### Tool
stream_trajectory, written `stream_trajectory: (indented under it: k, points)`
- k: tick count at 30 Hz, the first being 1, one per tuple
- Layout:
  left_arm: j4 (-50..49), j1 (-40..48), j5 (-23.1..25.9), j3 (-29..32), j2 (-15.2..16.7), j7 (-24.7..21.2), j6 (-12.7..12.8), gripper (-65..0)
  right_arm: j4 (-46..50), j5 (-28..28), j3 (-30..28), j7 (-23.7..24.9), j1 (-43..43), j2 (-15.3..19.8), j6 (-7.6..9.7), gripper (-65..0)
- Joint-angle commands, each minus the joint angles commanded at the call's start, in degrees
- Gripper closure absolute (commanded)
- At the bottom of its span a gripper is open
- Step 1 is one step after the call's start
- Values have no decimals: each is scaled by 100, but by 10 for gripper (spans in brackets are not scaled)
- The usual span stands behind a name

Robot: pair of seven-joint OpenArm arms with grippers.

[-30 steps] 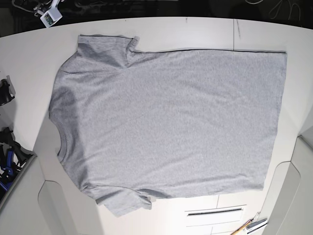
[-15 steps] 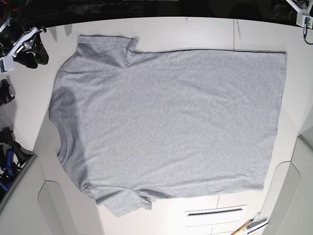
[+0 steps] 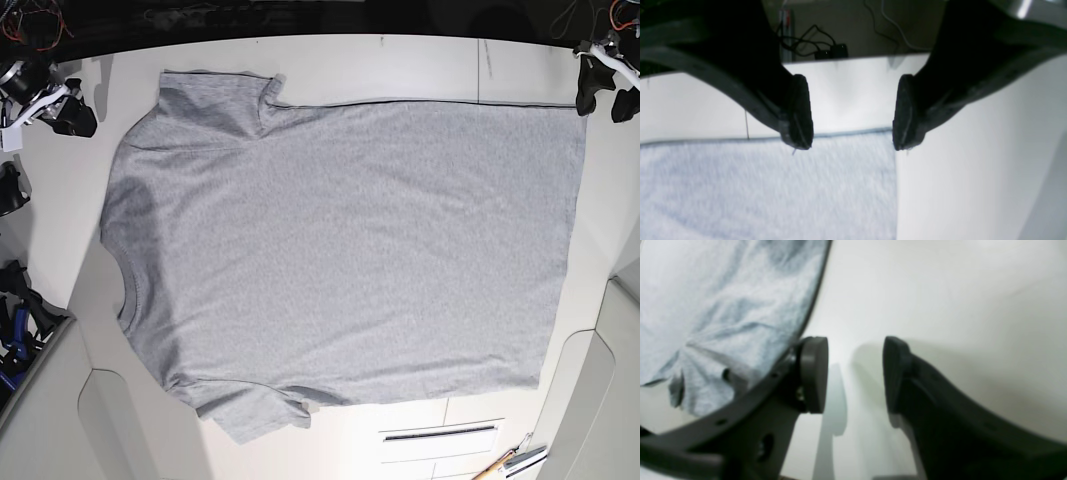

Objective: Fold the T-shirt properly
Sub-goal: 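Move both grippers to the shirt's shoulder edge and pinch it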

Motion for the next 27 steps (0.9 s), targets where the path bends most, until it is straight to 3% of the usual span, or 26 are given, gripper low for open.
stream_trajectory:
  k: [7, 10, 16, 22, 27]
  points:
    - [-999, -643, -275, 31, -208, 0, -7, -473, 2, 42, -162, -92, 2, -243, 2, -270]
    - [-1471, -815, -293, 415, -435, 0, -33, -473, 2, 44, -162, -116, 0, -313, 2, -270]
    - [-2135, -1493, 234, 1132, -527, -11, -44, -473, 13, 214, -162, -352, 0, -459, 7, -270]
    - [-2601, -1729, 723, 1231, -605, -393, -44, -473, 52, 256, -166, -389, 0, -468, 48, -270]
    - [-2723, -1729, 826, 1233, -603, -476, -46, -473, 55, 280, -260, -389, 0, -468, 48, -270]
